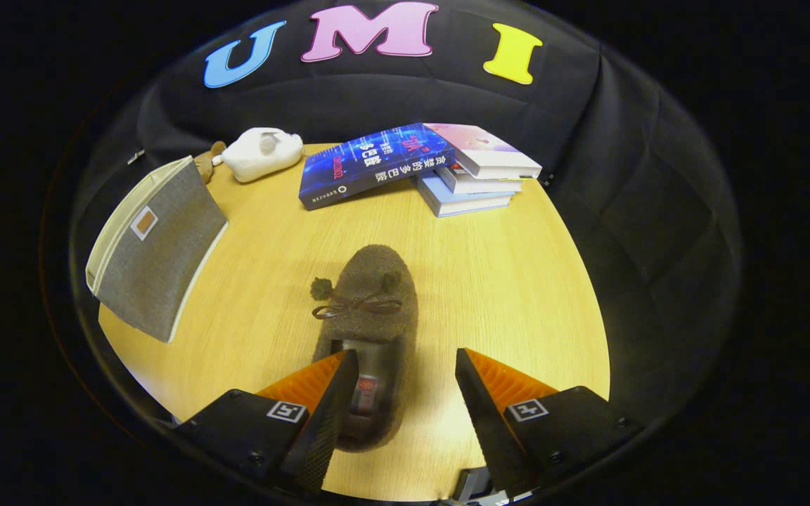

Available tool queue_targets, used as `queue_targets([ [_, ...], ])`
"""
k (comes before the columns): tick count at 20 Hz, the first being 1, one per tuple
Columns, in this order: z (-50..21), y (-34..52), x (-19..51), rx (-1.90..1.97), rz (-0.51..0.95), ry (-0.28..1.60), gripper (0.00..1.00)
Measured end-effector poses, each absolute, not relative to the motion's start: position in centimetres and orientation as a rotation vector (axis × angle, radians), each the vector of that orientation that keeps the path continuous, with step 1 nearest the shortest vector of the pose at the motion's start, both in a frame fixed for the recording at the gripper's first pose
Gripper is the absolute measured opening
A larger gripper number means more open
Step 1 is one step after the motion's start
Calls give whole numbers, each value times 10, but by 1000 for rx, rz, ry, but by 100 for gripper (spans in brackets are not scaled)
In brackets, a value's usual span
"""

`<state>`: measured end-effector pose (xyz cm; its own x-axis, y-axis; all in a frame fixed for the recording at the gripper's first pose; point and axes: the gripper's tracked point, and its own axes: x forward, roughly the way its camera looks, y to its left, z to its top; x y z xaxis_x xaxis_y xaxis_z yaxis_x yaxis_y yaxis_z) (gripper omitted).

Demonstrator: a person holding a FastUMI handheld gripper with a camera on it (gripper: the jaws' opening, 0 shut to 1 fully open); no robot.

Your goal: Open the storage box then place both shoes into the box .Put the left shoe in first, then the right shoe, with the right side of both shoes facing outward in a uniform manner.

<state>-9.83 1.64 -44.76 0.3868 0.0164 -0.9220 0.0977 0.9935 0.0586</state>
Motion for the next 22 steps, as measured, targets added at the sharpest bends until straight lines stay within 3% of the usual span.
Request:
queue_targets([
  [3, -468, 17, -88, 83, -38, 1187, 86],
  [7, -489, 19, -74, 92, -35, 1206, 71],
  [9, -500, 18, -76, 80, -47, 1241, 52],
  [10, -499, 17, -74, 69, -57, 1241, 28],
  [11, -501, 13, -72, 45, -70, 1233, 23],
  [12, -501, 14, -72, 34, -61, 1233, 11],
  [14, -500, 15, -74, 61, -62, 1237, 6],
  [22, -424, 19, -52, 243, -158, 1143, 6],
])
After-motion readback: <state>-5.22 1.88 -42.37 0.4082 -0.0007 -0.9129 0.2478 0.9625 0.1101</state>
